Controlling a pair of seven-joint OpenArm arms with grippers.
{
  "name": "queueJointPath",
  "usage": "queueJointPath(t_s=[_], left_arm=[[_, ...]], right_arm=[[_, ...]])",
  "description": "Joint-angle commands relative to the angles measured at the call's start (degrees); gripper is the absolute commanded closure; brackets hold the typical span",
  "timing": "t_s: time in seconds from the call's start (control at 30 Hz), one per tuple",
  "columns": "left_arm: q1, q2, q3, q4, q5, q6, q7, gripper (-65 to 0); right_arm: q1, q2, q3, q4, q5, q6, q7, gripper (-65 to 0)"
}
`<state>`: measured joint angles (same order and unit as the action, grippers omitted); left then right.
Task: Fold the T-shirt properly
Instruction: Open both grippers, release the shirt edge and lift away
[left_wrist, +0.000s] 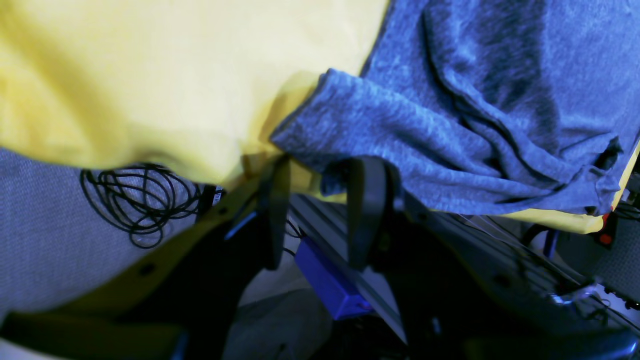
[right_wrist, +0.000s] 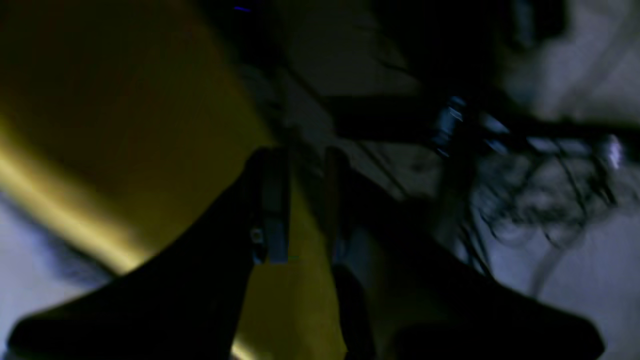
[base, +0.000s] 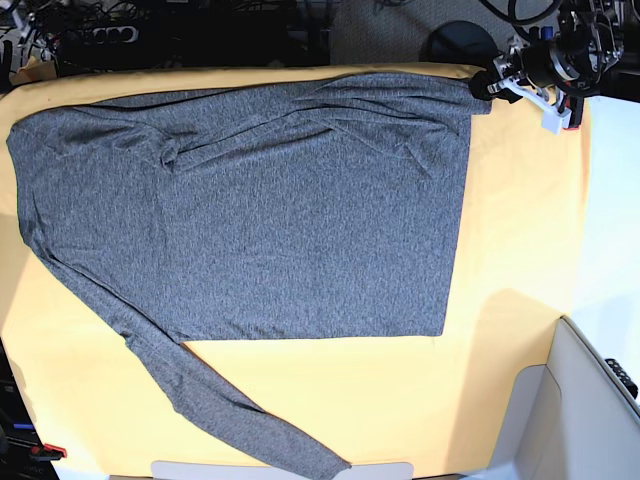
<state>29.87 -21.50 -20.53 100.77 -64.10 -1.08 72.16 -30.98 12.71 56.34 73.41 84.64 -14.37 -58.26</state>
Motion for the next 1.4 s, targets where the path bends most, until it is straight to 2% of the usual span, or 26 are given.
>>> queueJointPath(t_s=[0.0, 0.47, 0.7, 0.93, 1.0, 1.1, 1.13, 1.2, 1.27, 1.37], left_arm=[[0.42, -0.7, -0.17, 0.55, 0.75, 0.51, 0.85, -20.4], [0.33, -0.88, -1.31, 0.64, 0.93, 0.51, 0.76, -20.4], [0.33, -0.88, -10.72, 6.44, 0.75, 0.51, 0.94, -20.4], [-0.02, -0.88, -17.49, 13.47, 0.67, 0.42, 5.69, -20.4], [-0.02, -0.88, -17.75, 14.7, -0.74, 0.42, 5.77, -20.4], [-0.11, -0.88, -17.75, 15.93, -4.96, 0.42, 5.86, -20.4], [-0.11, -0.88, -17.58, 16.11, -6.72, 0.42, 5.86, -20.4], [-0.02, -0.97, -17.22, 16.11, -9.97, 0.42, 6.13, -20.4], [-0.55, -2.37, -17.31, 16.11, -11.64, 0.42, 7.84, -20.4], [-2.75, -4.48, -17.14, 16.02, -13.84, 0.42, 7.84, -20.4]], right_arm=[[-1.24, 0.43, 1.2, 0.75, 0.36, -0.09, -0.07, -11.5], [-1.15, 0.78, 9.29, 6.29, 0.36, -0.09, -0.07, -11.4], [-1.06, 0.87, 10.61, 7.52, 0.36, -0.09, -0.07, -11.4], [0.34, 0.52, 10.52, 10.68, 0.36, -0.09, 0.02, -11.0], [0.96, 0.78, 10.7, 12.09, 0.36, -0.09, 0.37, -8.2], [3.69, 0.61, 15.8, 14.46, 0.36, -0.09, 0.02, -1.3], [4.92, 0.61, 17.38, 16.04, -0.73, -0.09, 0.02, -0.1], [7.03, 0.61, 20.02, 21.23, -6.62, 0.09, 0.02, 0.0], [7.91, 0.61, 22.13, 27.74, -11.98, 2.72, -0.07, 0.0], [7.99, 0.52, 22.48, 38.46, -20.25, 11.25, 0.02, 0.0]])
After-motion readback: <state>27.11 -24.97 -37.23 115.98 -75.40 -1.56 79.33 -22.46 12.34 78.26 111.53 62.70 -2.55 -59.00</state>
